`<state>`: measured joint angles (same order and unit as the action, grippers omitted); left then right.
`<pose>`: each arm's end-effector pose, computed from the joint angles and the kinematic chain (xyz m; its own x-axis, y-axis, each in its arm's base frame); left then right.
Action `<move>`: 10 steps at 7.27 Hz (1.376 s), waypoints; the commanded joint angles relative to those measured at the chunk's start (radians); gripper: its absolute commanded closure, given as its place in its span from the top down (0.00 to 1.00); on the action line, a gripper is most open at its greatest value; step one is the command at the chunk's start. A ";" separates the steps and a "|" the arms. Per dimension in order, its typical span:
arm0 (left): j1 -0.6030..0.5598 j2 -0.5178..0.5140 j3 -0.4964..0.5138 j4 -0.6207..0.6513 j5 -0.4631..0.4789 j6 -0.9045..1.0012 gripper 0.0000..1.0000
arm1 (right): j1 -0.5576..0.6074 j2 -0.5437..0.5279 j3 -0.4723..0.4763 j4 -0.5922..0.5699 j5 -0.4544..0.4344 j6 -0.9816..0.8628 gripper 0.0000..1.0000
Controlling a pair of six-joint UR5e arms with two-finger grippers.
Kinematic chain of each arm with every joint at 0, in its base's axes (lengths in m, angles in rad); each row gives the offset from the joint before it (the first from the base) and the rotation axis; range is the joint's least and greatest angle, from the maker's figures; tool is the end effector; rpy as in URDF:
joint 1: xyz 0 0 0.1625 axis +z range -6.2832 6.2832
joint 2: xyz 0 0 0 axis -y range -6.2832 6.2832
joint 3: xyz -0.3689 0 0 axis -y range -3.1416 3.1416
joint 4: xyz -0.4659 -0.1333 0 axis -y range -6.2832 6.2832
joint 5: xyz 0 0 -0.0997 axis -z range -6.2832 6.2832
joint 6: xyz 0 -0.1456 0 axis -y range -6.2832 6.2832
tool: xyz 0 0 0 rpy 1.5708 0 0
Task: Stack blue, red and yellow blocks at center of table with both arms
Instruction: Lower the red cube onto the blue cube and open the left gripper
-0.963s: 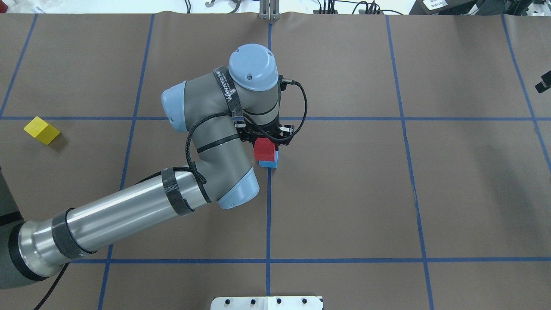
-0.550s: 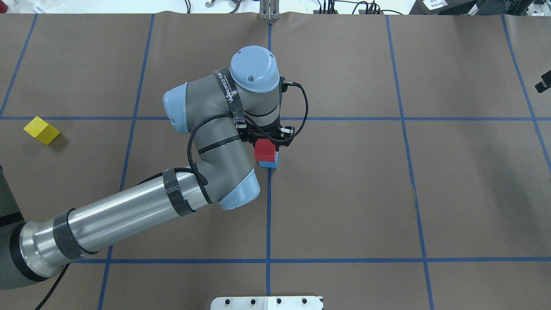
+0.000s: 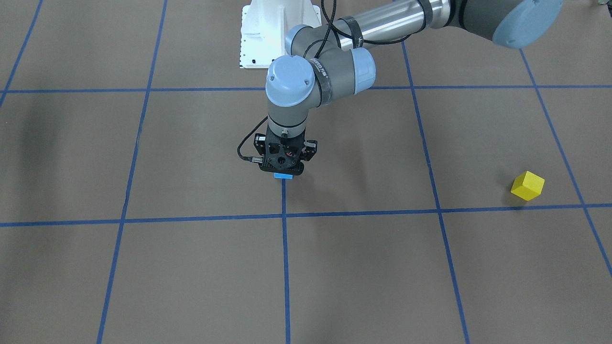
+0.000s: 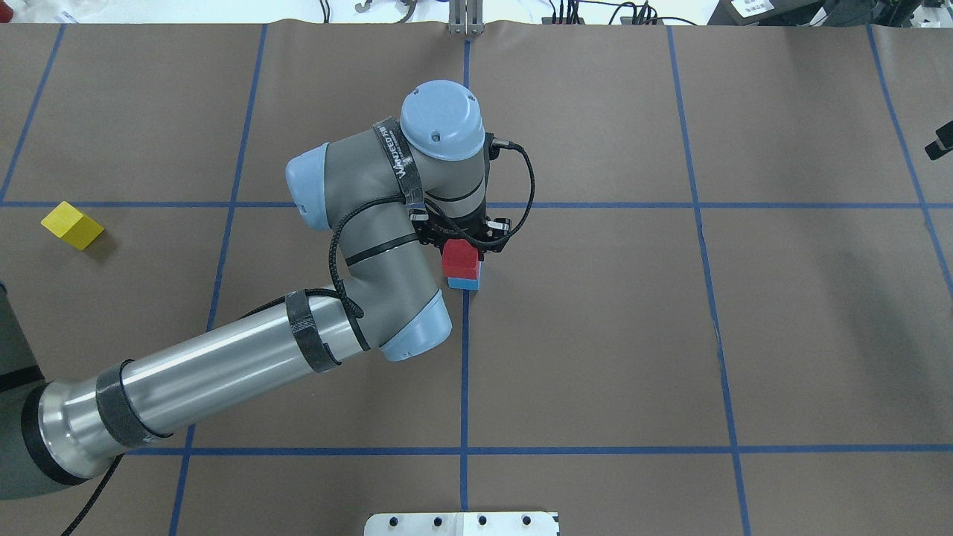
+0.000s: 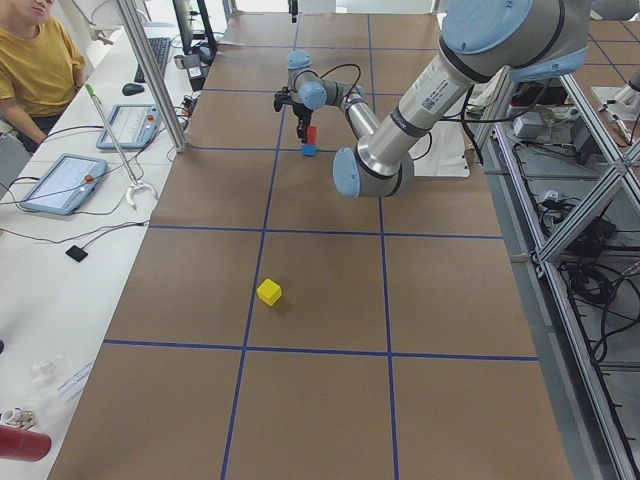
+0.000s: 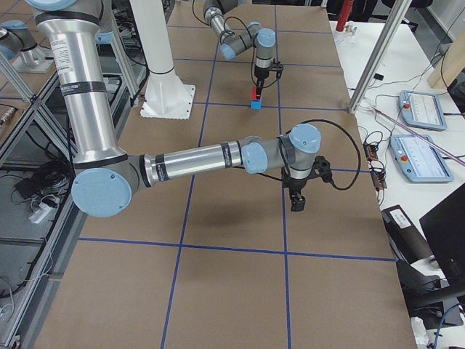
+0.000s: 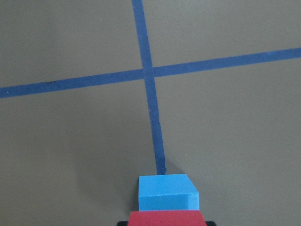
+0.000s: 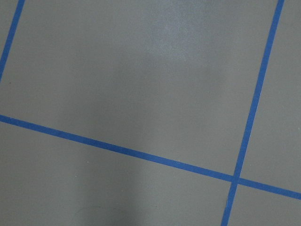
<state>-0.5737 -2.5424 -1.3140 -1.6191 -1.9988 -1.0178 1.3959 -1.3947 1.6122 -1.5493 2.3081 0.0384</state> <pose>0.6493 -0.5063 0.0920 0.6493 0.1494 -0.7457 -0.1037 0.9888 0.1078 -0.0768 -0.6383 0.5063 0.7073 -0.2486 0.6618 0.1420 0.9670 0.2115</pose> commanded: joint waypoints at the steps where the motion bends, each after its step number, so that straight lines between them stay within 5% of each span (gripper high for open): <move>1: 0.000 -0.001 0.001 -0.001 0.006 -0.001 0.24 | 0.000 0.000 0.000 0.000 0.001 0.000 1.00; 10: 0.002 -0.013 0.042 -0.040 0.014 -0.001 0.55 | 0.000 0.003 0.000 0.000 0.001 0.000 1.00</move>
<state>-0.5722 -2.5563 -1.2826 -1.6387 -1.9909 -1.0186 1.3959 -1.3913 1.6122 -1.5497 2.3085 0.0384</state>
